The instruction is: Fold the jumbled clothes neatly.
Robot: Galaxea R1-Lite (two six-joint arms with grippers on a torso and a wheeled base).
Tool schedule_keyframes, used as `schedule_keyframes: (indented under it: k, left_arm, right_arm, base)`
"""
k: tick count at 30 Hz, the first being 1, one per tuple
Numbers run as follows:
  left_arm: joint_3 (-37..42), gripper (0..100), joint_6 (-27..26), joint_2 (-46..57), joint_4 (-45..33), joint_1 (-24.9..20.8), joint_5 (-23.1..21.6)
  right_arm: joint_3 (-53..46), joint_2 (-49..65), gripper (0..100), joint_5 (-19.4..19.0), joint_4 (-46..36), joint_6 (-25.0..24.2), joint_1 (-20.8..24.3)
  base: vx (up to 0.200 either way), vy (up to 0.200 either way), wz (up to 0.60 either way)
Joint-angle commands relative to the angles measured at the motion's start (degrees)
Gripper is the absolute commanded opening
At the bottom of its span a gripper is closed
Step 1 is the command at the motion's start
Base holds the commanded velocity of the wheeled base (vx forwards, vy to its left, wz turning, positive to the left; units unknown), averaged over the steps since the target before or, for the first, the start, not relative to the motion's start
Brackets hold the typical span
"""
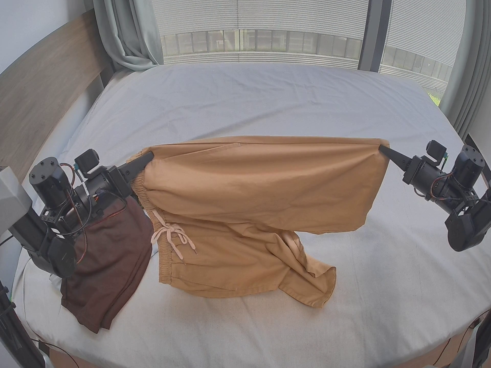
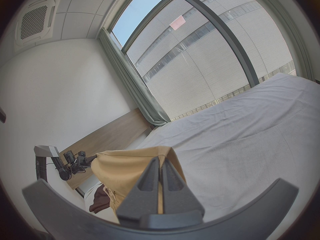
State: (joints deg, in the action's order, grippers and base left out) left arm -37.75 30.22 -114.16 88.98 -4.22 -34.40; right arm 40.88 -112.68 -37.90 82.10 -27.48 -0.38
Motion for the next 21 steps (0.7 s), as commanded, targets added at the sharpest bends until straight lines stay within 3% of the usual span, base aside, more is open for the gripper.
schedule_keyframes:
  k: [1,15,21]
  left_arm:
    - [-3.55,0,0.45,-5.37,0.14,-0.44,1.09]
    - [-14.45,0,0.72,-15.12,0.05,-1.23,4.43]
    - [-20.25,0,4.76,-18.46,0.05,-1.23,6.01]
  right_arm:
    - [2.54,-4.83,0,-0.07,0.07,-0.03,-0.06]
    - [12.04,-16.87,0,0.02,4.2,-2.93,0.11]
    - [15.81,-19.95,0,0.02,3.59,-3.64,0.11]
  base:
    - [0.0,0.0,0.0]
    - [0.0,0.0,0.0]
    - [0.0,0.0,0.0]
